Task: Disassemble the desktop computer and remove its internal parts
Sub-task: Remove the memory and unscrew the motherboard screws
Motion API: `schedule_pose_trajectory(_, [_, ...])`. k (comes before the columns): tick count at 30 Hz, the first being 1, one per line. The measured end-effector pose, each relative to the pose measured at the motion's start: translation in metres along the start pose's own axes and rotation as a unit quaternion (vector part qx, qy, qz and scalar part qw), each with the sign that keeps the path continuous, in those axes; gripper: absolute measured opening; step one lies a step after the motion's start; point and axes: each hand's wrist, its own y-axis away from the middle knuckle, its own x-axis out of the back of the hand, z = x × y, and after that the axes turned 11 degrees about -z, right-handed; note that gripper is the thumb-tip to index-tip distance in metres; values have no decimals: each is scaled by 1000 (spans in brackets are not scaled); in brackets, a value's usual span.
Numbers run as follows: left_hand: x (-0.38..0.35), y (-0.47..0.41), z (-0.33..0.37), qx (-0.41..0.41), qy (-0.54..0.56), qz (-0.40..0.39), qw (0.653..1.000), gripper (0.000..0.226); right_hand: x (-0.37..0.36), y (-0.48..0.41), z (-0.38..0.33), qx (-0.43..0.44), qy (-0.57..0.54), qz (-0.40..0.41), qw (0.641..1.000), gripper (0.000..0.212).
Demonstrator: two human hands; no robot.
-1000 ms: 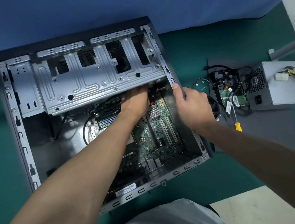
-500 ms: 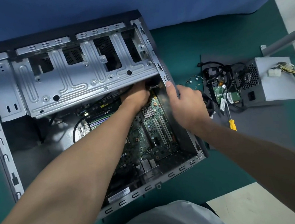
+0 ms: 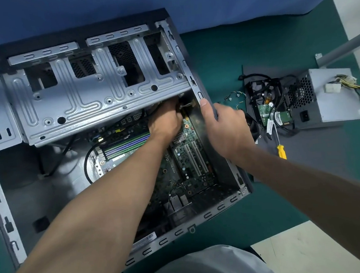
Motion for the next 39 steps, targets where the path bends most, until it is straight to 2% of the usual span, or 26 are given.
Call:
schedule_pose_trajectory(2, [2,-1,1,0,30,23,999,5,1,0,-1,-7,-2,-1,1000,51])
schedule_pose_trajectory(4, [2,1,1,-14,28,30,999,6,1,1,-2,-8,-4,-4,1000,51])
schedule_pose_trajectory(8, [-3,6,-3,-72,-26,56,996,22,1,1,-1,-9,4,-3,1000,54])
schedule_pose_trajectory(11, [-3,5,-1,-36,-9,54,998,12,0,-1,-1,-9,8,-3,1000,58])
schedule_pose_trajectory(15, [-5,12,-1,-58,-24,78,995,15,0,-1,1,-4,10,-4,1000,63])
schedule_pose_trajectory(17, [-7,12,-1,-42,-37,53,997,13,0,-1,1,-1,12,-2,1000,65])
schedule_pose_trajectory(19, [-5,10,2,-21,-16,66,997,9,-1,-2,2,1,16,4,1000,62])
schedule_pose_trajectory(21, [3,4,4,1,41,97,994,23,-1,-2,2,7,15,11,1000,57])
schedule_pose_trajectory(23, [10,2,1,12,51,58,997,27,-1,-2,3,12,13,16,1000,54])
schedule_pose_trajectory(25, [14,10,-3,-8,15,23,1000,10,-2,-2,2,17,6,16,1000,52])
schedule_pose_trajectory(26, [14,15,-4,-26,-4,29,999,9,-2,-2,2,17,5,20,1000,51])
schedule_pose_trajectory(31, [6,54,-15,-153,-118,109,975,17,-3,-1,2,11,8,20,1000,54])
schedule_pose_trajectory(33, [3,66,-22,-161,-157,92,970,21,-2,-2,2,8,9,16,1000,58])
schedule_pose_trajectory(37, [-1,105,-35,-169,-155,73,971,61,-2,-2,4,17,16,25,999,64])
schedule_pose_trajectory(39, [-2,122,-37,-146,-133,70,978,57,-2,-2,5,16,25,33,999,66])
